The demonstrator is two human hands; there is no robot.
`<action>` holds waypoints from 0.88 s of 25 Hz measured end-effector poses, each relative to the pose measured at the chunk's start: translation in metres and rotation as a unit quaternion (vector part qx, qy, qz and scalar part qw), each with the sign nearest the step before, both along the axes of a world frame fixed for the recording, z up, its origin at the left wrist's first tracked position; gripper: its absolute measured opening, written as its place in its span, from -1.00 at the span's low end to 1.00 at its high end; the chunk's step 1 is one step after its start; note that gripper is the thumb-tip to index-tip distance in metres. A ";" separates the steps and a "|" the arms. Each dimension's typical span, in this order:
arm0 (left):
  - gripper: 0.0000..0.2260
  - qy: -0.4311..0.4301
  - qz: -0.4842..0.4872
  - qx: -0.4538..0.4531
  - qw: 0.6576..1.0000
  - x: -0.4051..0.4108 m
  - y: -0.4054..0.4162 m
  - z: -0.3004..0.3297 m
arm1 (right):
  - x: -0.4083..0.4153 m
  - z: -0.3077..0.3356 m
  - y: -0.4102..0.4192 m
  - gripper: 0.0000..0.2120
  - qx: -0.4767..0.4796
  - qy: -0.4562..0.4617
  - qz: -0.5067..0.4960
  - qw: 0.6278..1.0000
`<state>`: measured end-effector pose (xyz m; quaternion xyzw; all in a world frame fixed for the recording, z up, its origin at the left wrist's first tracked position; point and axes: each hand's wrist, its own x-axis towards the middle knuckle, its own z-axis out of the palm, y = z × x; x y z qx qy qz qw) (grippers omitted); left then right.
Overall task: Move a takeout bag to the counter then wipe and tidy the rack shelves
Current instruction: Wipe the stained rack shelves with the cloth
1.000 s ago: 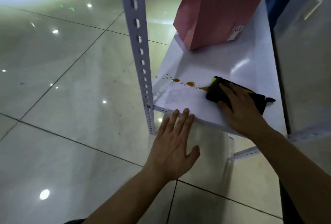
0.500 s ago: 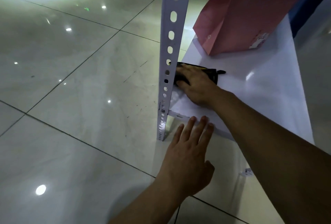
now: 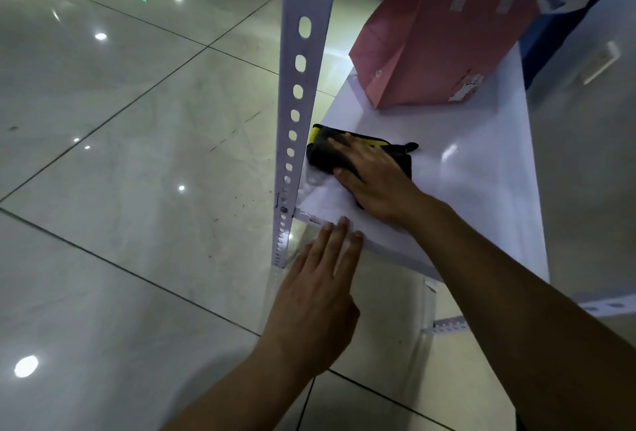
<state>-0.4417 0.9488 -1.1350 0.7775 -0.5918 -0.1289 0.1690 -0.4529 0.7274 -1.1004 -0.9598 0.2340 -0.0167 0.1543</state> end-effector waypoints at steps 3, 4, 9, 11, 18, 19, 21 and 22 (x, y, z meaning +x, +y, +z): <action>-0.27 0.022 0.094 -0.040 0.995 0.009 0.001 0.015 | -0.034 -0.009 0.031 -0.51 0.018 -0.034 -0.001 0.999; -0.30 0.033 0.114 -0.069 0.990 0.011 0.001 0.019 | -0.051 -0.013 0.044 -0.51 0.028 -0.039 0.002 0.999; -0.36 0.028 0.084 -0.087 0.992 0.009 -0.001 0.013 | -0.052 -0.014 0.022 -0.51 -0.004 -0.020 0.016 1.000; -0.34 -0.007 0.055 -0.045 0.997 0.008 -0.003 0.009 | -0.032 -0.012 0.000 -0.50 -0.025 -0.008 -0.039 0.999; -0.32 -0.012 0.057 -0.019 0.998 0.011 -0.006 0.004 | -0.082 -0.026 0.049 -0.47 -0.032 -0.024 -0.087 0.995; -0.32 -0.014 0.061 -0.020 0.998 0.012 -0.006 0.004 | -0.093 -0.028 0.058 -0.46 -0.022 -0.018 -0.090 0.996; -0.33 -0.032 0.054 -0.024 0.998 0.013 -0.007 0.001 | -0.096 -0.027 0.048 -0.48 -0.013 -0.013 -0.086 0.996; -0.33 -0.039 0.051 -0.022 0.998 0.013 -0.008 0.000 | -0.089 -0.025 0.034 -0.49 -0.019 -0.014 -0.092 0.995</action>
